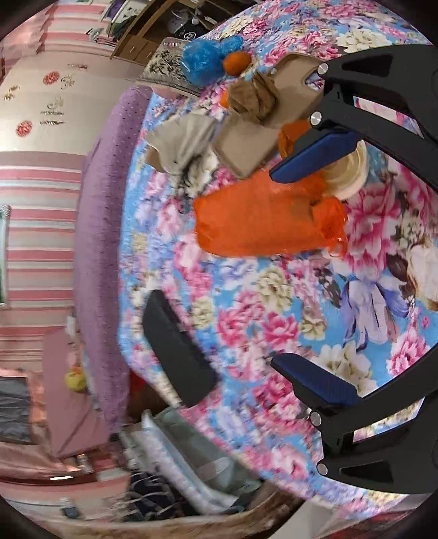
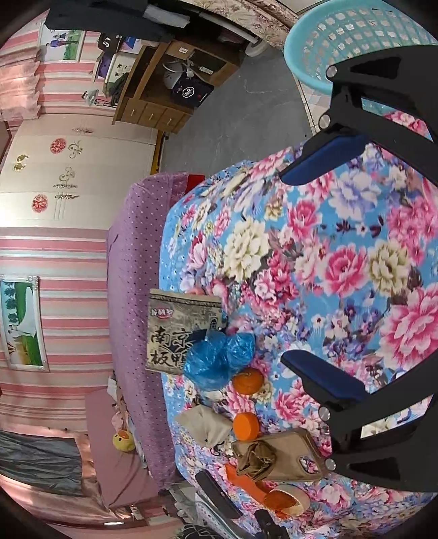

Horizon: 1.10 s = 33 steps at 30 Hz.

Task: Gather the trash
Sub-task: 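Move both tools back over the bed toward the remaining trash, then grasp the orange plastic bag with the left tool while the right tool grasps the crumpled brown paper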

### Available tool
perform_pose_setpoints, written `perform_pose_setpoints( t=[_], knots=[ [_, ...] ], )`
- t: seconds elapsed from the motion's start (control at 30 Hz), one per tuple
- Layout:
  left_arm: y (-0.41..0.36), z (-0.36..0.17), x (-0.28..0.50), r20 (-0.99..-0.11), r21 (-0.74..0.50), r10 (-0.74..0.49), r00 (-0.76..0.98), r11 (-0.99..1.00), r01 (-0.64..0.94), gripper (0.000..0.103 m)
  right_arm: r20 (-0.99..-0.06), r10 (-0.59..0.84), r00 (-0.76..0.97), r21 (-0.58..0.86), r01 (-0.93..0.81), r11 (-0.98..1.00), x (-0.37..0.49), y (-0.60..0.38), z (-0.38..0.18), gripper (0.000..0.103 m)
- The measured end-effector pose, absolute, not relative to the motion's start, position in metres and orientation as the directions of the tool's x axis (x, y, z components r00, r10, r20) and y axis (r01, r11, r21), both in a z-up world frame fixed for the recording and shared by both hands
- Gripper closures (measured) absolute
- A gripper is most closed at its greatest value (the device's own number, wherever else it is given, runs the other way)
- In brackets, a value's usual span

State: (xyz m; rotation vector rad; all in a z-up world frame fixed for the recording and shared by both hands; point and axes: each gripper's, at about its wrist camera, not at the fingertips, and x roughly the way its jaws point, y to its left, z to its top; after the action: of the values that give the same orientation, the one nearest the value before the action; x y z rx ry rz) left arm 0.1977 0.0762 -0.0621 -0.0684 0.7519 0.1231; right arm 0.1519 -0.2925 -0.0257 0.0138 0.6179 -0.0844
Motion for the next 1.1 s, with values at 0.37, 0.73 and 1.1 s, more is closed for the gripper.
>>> perform_pose_setpoints(
  t=[0.37, 0.73, 1.1],
  knots=[
    [0.062, -0.077, 0.241, -0.769, -0.075, -0.011, 0.639, 0.995, -0.072, 0.014, -0.59, -0.08, 0.804, -0.056, 0.057, 0.997, 0.158, -0.278, -0.031, 0.007],
    [0.048, -0.078, 0.247, -0.772, -0.138, -0.139, 0.621, 0.989, 0.05, 0.069, -0.586, -0.095, 0.805, -0.096, 0.047, 0.994, 0.16, -0.265, -0.032, 0.007],
    [0.076, -0.057, 0.221, -0.7, -0.112, -0.082, 0.71, 0.994, 0.003, 0.086, -0.572, -0.055, 0.819, -0.085, 0.007, 0.996, 0.16, -0.239, -0.025, 0.007]
  ],
)
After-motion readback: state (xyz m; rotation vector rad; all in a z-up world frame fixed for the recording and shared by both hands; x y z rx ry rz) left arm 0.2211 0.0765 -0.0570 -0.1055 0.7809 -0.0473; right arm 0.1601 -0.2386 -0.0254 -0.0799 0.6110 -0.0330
